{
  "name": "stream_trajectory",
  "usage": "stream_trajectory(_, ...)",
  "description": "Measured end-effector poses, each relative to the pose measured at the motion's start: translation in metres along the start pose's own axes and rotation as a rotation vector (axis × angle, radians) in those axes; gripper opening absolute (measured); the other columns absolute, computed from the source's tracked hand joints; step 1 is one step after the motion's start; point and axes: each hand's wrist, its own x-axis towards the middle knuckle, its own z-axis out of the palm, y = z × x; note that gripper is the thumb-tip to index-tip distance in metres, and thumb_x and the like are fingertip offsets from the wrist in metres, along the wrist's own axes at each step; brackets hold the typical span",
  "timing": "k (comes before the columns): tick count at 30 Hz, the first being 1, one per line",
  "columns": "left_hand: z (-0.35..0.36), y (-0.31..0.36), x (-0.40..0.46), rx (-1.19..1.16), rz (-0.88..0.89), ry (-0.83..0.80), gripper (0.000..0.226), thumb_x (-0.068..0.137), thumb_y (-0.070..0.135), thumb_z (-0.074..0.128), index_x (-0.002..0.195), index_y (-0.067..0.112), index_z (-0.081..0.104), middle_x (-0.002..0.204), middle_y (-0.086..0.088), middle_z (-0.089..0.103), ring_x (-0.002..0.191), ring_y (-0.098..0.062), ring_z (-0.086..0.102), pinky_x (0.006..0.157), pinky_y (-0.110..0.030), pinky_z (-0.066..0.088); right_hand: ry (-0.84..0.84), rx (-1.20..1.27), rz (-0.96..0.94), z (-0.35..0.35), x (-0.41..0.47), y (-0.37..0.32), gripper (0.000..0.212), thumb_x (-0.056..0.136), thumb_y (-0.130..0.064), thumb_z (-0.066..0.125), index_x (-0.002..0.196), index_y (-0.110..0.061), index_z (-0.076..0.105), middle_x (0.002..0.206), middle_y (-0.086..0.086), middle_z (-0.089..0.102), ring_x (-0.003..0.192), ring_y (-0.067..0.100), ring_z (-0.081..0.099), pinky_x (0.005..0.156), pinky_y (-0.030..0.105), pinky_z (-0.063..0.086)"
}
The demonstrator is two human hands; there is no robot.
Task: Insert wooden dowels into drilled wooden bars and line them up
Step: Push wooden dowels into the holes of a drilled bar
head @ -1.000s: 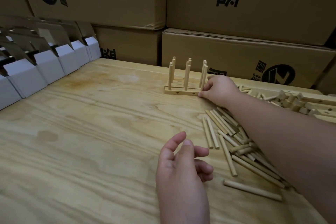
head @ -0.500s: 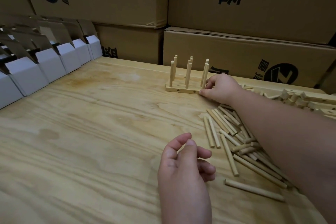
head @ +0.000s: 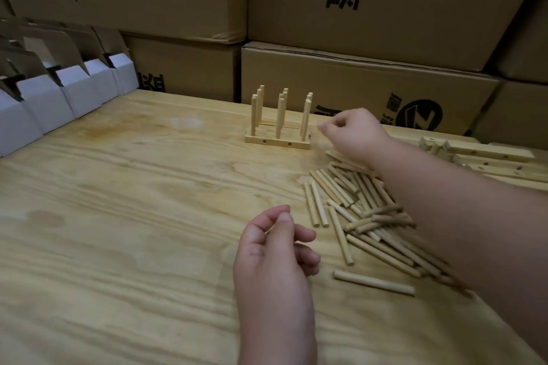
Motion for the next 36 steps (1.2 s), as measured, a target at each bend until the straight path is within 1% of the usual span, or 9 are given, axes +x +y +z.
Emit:
stream_trajectory(5, -0.002, -0.004, -0.009, 0.077, 0.097, -0.104, 0.026, 0.099, 0.017, 0.058, 0.082, 0.030, 0.072, 0.066, 0.000, 0.067, 0.048, -0.009, 0.052, 0.043, -0.019, 0.043, 0.215, 0.132, -0.050, -0.074, -0.126, 0.004, 0.017, 0.092, -0.048, 0.062, 0.088, -0.036, 0.073, 0.077, -0.024, 0.069, 0.070, -0.007, 0.065, 0.055, 0.016, 0.045)
stream_trajectory(8, -0.001, -0.006, -0.017, 0.148, 0.151, -0.186, 0.024, 0.100, 0.018, 0.058, 0.084, 0.029, 0.072, 0.068, 0.001, 0.068, 0.051, -0.008, 0.053, 0.045, -0.017, 0.043, 0.490, 0.215, -0.072, -0.118, -0.214, 0.028, 0.026, 0.089, -0.058, 0.057, 0.090, -0.038, 0.074, 0.084, -0.022, 0.072, 0.078, -0.007, 0.065, 0.059, 0.024, 0.048)
stream_trajectory(12, 0.003, -0.013, -0.029, 0.310, 0.208, -0.318, 0.012, 0.099, 0.017, 0.060, 0.091, 0.018, 0.068, 0.066, 0.001, 0.068, 0.049, -0.008, 0.053, 0.045, -0.017, 0.044, 0.829, 0.329, 0.189, -0.133, -0.281, 0.084, 0.028, 0.092, -0.053, 0.059, 0.080, -0.033, 0.074, 0.075, -0.016, 0.071, 0.073, 0.006, 0.065, 0.066, 0.032, 0.047)
stream_trajectory(16, 0.003, -0.020, -0.038, 0.526, 0.306, -0.441, 0.012, 0.098, 0.018, 0.062, 0.088, 0.016, 0.069, 0.067, 0.004, 0.070, 0.056, -0.002, 0.056, 0.055, -0.015, 0.047, 0.576, 0.098, 0.350, -0.122, -0.294, 0.125, 0.023, 0.093, -0.044, 0.064, 0.075, -0.031, 0.070, 0.071, -0.012, 0.067, 0.075, 0.004, 0.060, 0.063, 0.026, 0.042)
stream_trajectory(19, 0.002, -0.024, -0.042, 0.624, 0.332, -0.524, 0.012, 0.099, 0.018, 0.063, 0.089, 0.017, 0.069, 0.067, 0.005, 0.070, 0.060, -0.001, 0.058, 0.064, -0.017, 0.047, 0.312, -0.158, 0.357, -0.125, -0.293, 0.128, 0.024, 0.092, -0.043, 0.064, 0.075, -0.028, 0.072, 0.073, -0.013, 0.069, 0.072, 0.003, 0.059, 0.066, 0.029, 0.052)
stream_trajectory(26, -0.001, -0.028, -0.046, 0.720, 0.357, -0.619, 0.013, 0.097, 0.022, 0.066, 0.085, 0.027, 0.071, 0.067, 0.002, 0.071, 0.059, -0.009, 0.056, 0.064, -0.032, 0.046, 0.096, -0.324, 0.410, -0.132, -0.296, 0.113, 0.035, 0.089, -0.044, 0.057, 0.076, -0.016, 0.075, 0.069, 0.000, 0.071, 0.064, 0.019, 0.066, 0.061, 0.040, 0.060)
stream_trajectory(31, 0.000, -0.029, -0.046, 0.778, 0.444, -0.595, 0.017, 0.095, 0.019, 0.068, 0.083, 0.030, 0.071, 0.070, 0.005, 0.072, 0.058, 0.003, 0.058, 0.057, -0.008, 0.042, -0.029, -0.220, 0.085, -0.099, -0.298, 0.091, 0.023, 0.091, -0.042, 0.058, 0.092, -0.029, 0.077, 0.090, -0.015, 0.064, 0.085, 0.002, 0.060, 0.080, 0.031, 0.056)
stream_trajectory(33, 0.000, -0.028, -0.046, 0.779, 0.442, -0.603, 0.017, 0.096, 0.019, 0.068, 0.084, 0.031, 0.072, 0.071, 0.005, 0.072, 0.059, 0.003, 0.059, 0.056, -0.007, 0.042, -0.057, -0.169, -0.076, -0.085, -0.296, 0.084, 0.023, 0.092, -0.039, 0.060, 0.111, -0.036, 0.073, 0.099, -0.022, 0.056, 0.100, -0.004, 0.050, 0.090, 0.020, 0.046)
stream_trajectory(36, -0.002, -0.028, -0.045, 0.795, 0.439, -0.623, 0.022, 0.096, 0.021, 0.067, 0.088, 0.041, 0.071, 0.073, 0.005, 0.072, 0.065, -0.002, 0.062, 0.061, -0.011, 0.045, -0.033, -0.250, -0.109, -0.081, -0.294, 0.092, 0.037, 0.091, -0.037, 0.058, 0.128, -0.037, 0.063, 0.108, -0.024, 0.048, 0.113, 0.001, 0.041, 0.100, 0.024, 0.039)
